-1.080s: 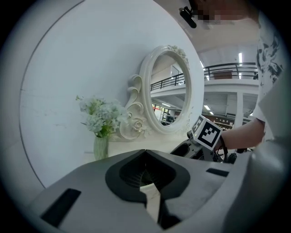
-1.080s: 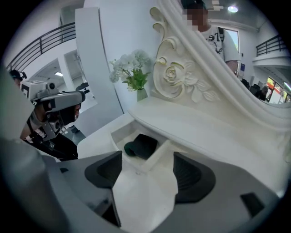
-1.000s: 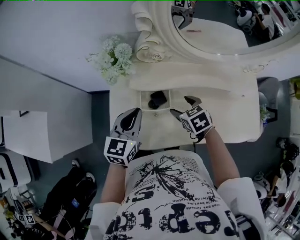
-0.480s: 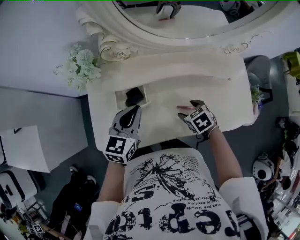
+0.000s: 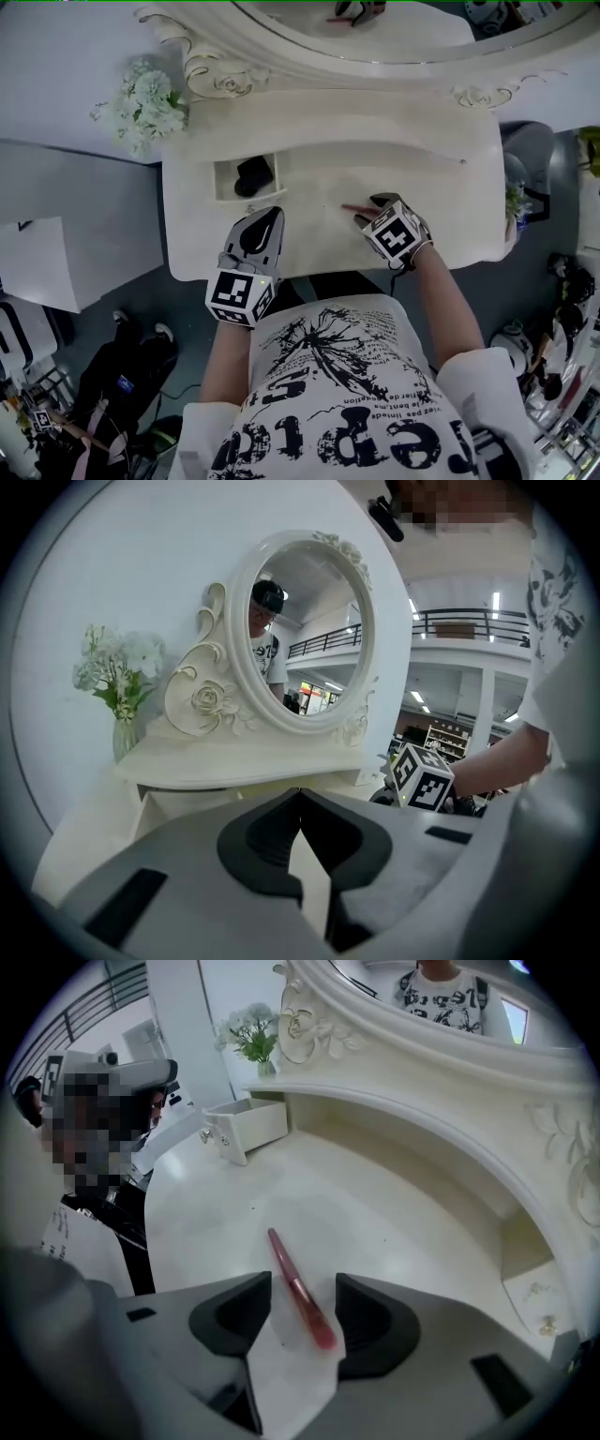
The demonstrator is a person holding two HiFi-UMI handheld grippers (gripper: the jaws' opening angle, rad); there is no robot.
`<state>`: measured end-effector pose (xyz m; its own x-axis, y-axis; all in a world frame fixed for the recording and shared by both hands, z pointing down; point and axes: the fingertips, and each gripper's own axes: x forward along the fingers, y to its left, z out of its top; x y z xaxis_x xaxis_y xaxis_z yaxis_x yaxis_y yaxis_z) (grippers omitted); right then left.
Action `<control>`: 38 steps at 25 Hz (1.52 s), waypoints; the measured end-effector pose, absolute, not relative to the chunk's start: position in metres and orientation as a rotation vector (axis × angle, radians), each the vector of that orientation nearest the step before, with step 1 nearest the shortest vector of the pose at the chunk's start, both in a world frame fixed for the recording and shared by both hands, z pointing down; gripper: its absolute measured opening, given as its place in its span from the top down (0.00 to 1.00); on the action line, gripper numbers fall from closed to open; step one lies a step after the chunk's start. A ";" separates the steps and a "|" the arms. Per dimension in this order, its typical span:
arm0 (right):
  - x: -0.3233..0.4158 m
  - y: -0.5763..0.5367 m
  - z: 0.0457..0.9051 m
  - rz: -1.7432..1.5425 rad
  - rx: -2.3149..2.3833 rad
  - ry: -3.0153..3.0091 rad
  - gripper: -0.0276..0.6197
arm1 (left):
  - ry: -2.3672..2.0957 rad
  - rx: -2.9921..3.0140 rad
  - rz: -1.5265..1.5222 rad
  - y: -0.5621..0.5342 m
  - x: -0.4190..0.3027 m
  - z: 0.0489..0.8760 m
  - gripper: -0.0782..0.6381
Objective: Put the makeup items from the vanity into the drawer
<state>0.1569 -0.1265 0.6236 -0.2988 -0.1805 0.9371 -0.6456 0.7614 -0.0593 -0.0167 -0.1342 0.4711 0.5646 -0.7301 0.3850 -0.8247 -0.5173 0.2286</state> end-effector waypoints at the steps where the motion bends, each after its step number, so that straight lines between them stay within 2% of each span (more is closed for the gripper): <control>1: 0.157 -0.127 0.624 0.513 0.626 -1.857 0.63 | -1.273 2.405 0.336 -0.132 -0.016 0.473 0.86; 3: 0.155 -0.125 0.624 0.499 0.605 -1.861 0.82 | -1.290 2.386 0.336 -0.128 -0.014 0.476 0.86; 4: 0.155 -0.125 0.624 0.498 0.596 -1.860 0.86 | -1.296 2.381 0.336 -0.127 -0.013 0.477 0.86; 18: 0.122 -0.136 0.589 0.528 0.611 -1.925 0.87 | -1.384 2.398 0.290 -0.132 -0.040 0.449 0.86; 29: 0.007 -0.173 0.527 0.378 0.578 -2.084 0.87 | -1.489 2.409 0.274 -0.136 -0.122 0.420 0.86; 38: -0.083 -0.190 0.524 0.272 0.441 -2.092 0.87 | -1.614 2.308 0.270 -0.132 -0.198 0.420 0.86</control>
<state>-0.0834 -0.1898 0.5241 -0.4864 -0.2025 0.8499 -0.4132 0.9104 -0.0196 -0.1978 -0.1323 0.4205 0.3468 -0.8790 0.3273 -0.9376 -0.3163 0.1443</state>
